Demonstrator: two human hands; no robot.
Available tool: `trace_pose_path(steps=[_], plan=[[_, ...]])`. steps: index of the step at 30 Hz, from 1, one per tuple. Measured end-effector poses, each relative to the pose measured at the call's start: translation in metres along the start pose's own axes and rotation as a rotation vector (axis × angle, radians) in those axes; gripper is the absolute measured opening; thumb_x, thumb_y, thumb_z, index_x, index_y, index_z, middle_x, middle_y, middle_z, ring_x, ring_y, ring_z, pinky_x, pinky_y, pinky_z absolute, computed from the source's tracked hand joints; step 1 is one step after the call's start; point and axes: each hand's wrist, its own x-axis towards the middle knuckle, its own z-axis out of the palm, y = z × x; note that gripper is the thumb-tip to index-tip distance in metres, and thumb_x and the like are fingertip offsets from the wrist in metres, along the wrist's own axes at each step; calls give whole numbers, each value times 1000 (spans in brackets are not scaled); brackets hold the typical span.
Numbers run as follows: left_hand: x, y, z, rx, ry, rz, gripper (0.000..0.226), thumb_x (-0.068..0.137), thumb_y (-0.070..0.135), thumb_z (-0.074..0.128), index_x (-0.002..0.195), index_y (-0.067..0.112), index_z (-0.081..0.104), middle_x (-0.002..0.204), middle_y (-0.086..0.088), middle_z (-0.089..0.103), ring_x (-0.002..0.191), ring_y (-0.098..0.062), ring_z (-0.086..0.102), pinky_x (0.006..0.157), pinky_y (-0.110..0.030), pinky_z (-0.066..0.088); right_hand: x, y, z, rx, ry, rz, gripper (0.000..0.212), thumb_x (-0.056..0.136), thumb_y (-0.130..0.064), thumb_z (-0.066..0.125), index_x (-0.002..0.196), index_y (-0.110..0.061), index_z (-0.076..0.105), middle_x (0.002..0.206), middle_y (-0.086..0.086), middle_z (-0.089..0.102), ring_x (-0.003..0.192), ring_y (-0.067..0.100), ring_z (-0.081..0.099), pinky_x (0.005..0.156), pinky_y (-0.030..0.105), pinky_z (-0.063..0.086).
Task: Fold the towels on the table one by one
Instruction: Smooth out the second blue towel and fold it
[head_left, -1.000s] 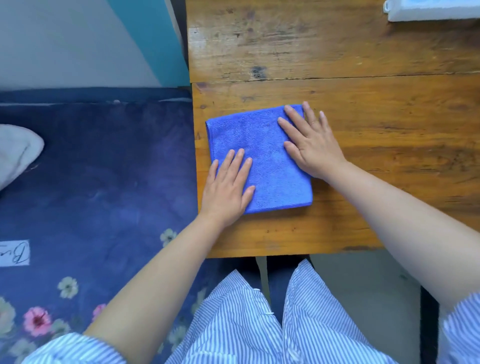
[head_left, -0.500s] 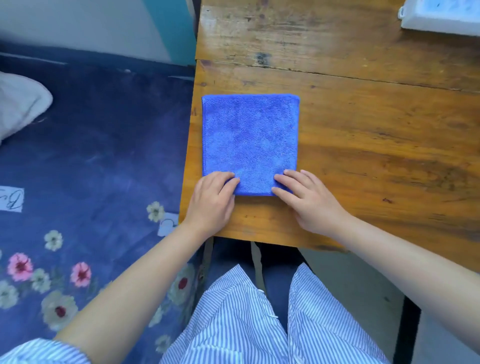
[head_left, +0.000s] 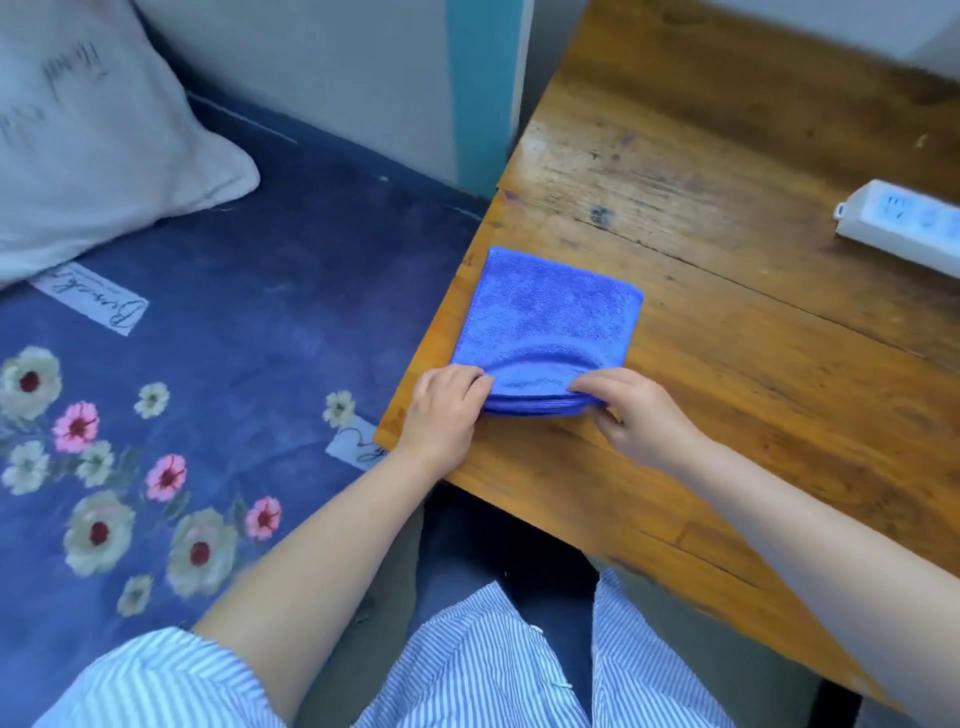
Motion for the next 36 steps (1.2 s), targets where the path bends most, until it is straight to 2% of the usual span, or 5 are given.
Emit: trace_pose_path(steps=[4,9,13,26,36], plan=[[-18,3,-15,49,92,-50,32,40,-4,59,69,8,69,67,-2,67,59,-19,65,51,-19,45,5,-18,-29,57,-51,54,26,76,14,58,101,9,64,99,19,68,86,26,60,70,15,34],[-59,-9,-51,10,187,-225,27,47,5,55,71,4,68,70,-6,67,59,-25,64,46,-23,46,24,-66,-45,36,-148,6,27,79,13,54,104,6,62,93,12,62,76,19,49,62,9,29],[-119,-38,-76,-97,131,-597,32,87,13,43,117,10,54,116,-7,55,104,-28,51,75,-37,44,45,-130,-19,28,-183,-89,27,80,13,49,103,5,62,86,4,54,65,18,49,59,16,32],[-471,-98,-135,-447,637,-996,35,71,-7,64,104,-1,61,107,-14,58,96,-26,57,71,-11,35,6,-415,167,1,-247,-490,43,69,15,53,110,3,60,107,20,62,100,33,56,79,22,36],[-629,-126,-160,-255,917,-1317,22,83,5,59,105,3,62,105,-14,63,98,-30,56,76,-27,35,-18,-583,258,1,-241,-694,33,71,12,53,100,0,64,98,19,66,90,33,57,62,22,28]])
